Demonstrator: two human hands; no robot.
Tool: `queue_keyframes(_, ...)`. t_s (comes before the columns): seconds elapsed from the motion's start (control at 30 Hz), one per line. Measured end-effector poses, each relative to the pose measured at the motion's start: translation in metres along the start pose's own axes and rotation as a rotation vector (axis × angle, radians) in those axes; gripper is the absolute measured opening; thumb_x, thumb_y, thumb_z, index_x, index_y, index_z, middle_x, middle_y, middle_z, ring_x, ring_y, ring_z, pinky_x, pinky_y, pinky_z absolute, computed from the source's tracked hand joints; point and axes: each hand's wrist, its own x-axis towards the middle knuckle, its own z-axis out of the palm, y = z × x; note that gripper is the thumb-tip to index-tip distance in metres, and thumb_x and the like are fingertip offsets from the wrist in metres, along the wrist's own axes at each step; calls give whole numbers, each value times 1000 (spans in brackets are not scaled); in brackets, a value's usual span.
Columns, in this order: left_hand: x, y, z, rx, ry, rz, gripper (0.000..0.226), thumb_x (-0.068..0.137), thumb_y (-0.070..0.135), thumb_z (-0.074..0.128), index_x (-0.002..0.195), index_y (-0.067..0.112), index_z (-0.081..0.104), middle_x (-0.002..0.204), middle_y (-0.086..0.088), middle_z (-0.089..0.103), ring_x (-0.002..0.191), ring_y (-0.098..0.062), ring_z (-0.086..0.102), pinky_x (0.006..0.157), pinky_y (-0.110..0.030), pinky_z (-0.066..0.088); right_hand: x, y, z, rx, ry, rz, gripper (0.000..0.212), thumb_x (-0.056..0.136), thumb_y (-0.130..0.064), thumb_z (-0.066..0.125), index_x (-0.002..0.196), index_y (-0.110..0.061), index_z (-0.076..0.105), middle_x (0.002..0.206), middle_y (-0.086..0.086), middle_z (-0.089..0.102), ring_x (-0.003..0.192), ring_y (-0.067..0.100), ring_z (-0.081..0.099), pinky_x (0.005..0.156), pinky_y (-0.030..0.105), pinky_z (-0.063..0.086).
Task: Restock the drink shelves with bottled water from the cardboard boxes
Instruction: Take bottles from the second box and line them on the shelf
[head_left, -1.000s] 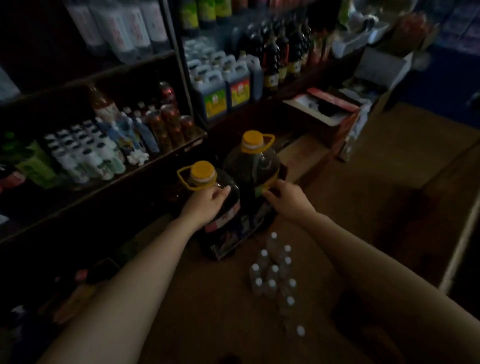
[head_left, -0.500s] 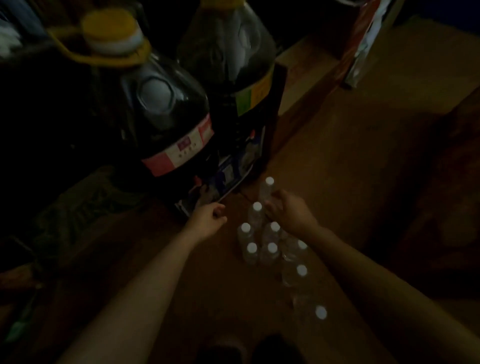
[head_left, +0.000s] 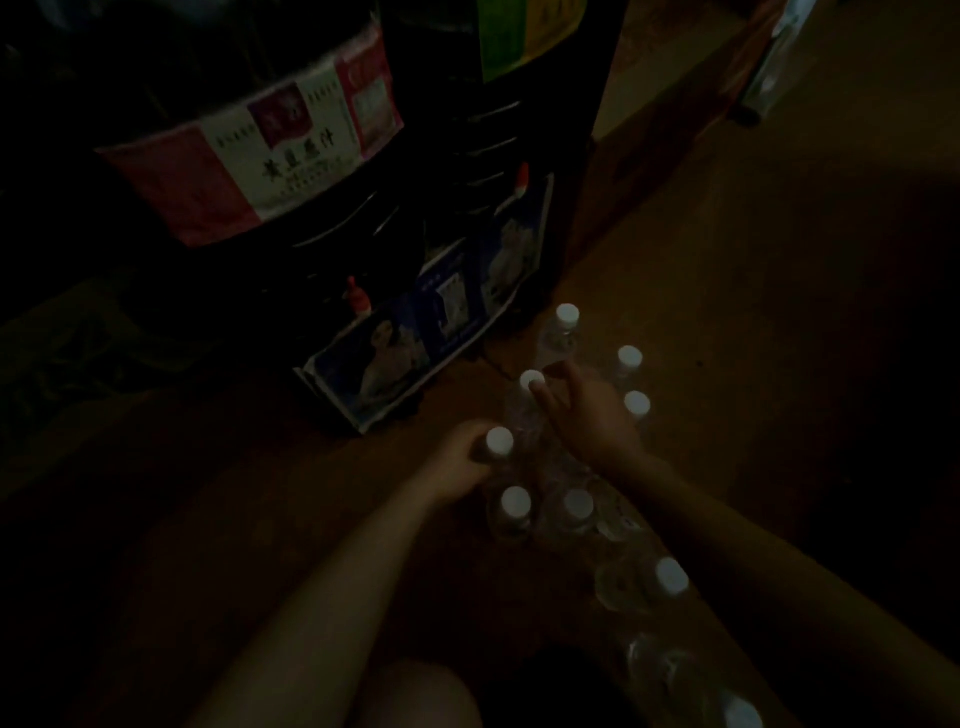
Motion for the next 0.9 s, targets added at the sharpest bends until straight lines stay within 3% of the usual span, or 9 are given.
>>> queue_keyframes(0.17,-1,-8,-2,-159,48,-14,57,88,7,60,140,17,39,138,0,47,125,-12,45,87,-18,42,-4,-2,1,-2,-4,-9,36,98,-39,48,124,-16,55,119,3,60,103,13,56,80,26,43)
queue_keyframes(0.3,0,-6,-19,-178,142,10,58,85,16,67,138,15,44,135,0,51,125,-15,48,92,-24,43,0,-10,-2,20,39,-51,31,97,-39,50,115,-14,58,107,3,63,95,15,58,79,34,49)
queue_keyframes(0.43,-21,26,-55,-202,211,100,35,85,16,68,118,20,54,115,9,55,106,-6,52,86,-23,45,-2,-36,-21,58,28,-47,30,96,-38,51,113,-14,58,103,0,61,92,13,57,78,32,50)
queue_keyframes(0.57,-58,77,-98,-204,199,162,25,84,22,70,107,24,59,114,1,62,108,-15,58,90,-36,51,-12,-83,-63,61,-99,22,27,99,-28,46,119,-11,53,112,5,60,98,17,57,80,31,47)
queue_keyframes(0.73,-122,165,-134,-194,195,223,19,83,28,71,98,26,59,104,5,64,103,-14,61,76,-26,49,-32,-153,-137,12,-357,155,39,98,-16,46,135,-8,40,129,14,54,113,25,55,80,26,40)
queue_keyframes(0.83,-169,228,-156,-224,199,250,16,83,26,70,93,31,58,99,10,63,97,-6,60,76,-24,48,-48,-200,-194,9,-433,117,50,95,-21,56,139,-8,36,136,10,50,120,25,52,86,25,40)
queue_keyframes(0.9,-204,275,-175,-250,202,283,21,84,25,69,102,29,59,106,9,63,100,-4,59,79,-22,49,-58,-233,-235,37,-467,102,61,89,-24,66,140,-10,36,136,8,49,121,23,51,89,25,42)
